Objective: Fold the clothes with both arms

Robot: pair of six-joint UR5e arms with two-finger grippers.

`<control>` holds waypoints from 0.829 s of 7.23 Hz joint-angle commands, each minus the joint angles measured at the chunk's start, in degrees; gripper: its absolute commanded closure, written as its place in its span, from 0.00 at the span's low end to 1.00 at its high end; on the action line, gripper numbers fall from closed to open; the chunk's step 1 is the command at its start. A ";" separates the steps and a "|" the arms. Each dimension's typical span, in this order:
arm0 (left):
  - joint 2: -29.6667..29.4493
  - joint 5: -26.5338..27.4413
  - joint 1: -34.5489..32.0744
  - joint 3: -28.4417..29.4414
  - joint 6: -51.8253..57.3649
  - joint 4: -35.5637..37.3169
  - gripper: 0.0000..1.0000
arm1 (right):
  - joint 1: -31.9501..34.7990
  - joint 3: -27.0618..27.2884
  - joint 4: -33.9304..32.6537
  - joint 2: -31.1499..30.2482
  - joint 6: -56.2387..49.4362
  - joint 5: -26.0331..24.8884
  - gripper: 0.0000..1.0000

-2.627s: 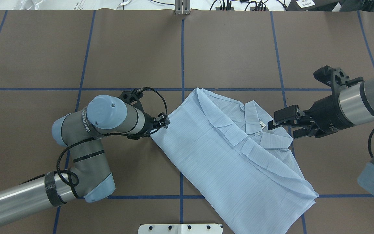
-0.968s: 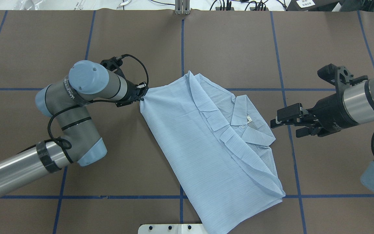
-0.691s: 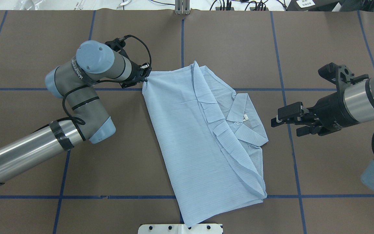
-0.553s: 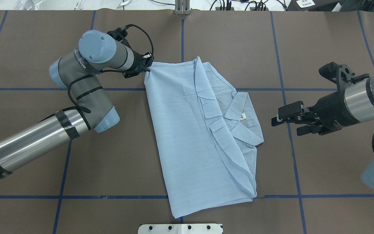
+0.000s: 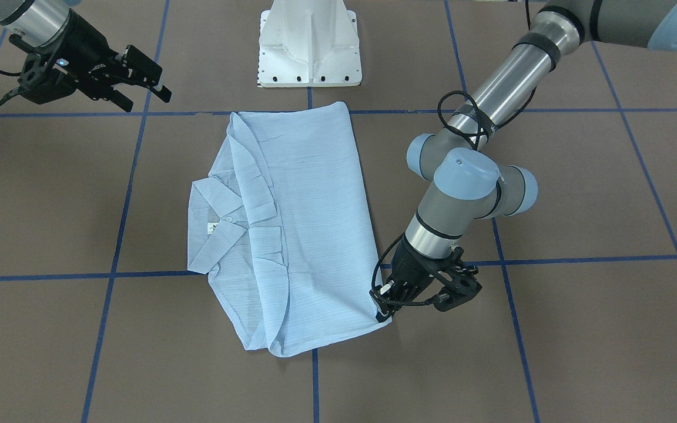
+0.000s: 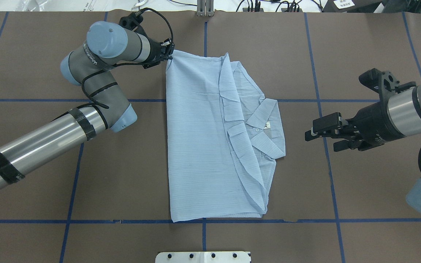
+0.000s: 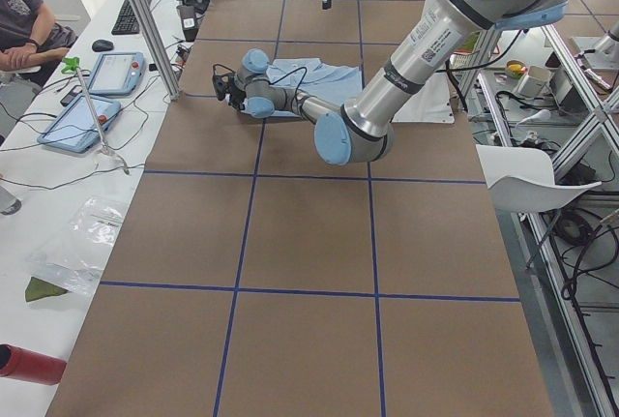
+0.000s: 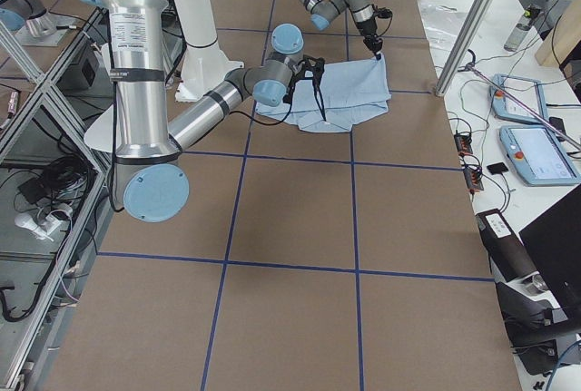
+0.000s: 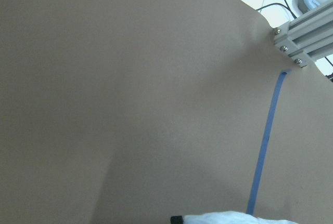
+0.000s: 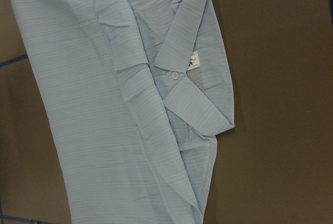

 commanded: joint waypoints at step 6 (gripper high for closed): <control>-1.57 2.00 -0.05 5.13 0.01 -6.37 1.00 | 0.70 0.14 0.00 0.01 -0.09 0.01 0.00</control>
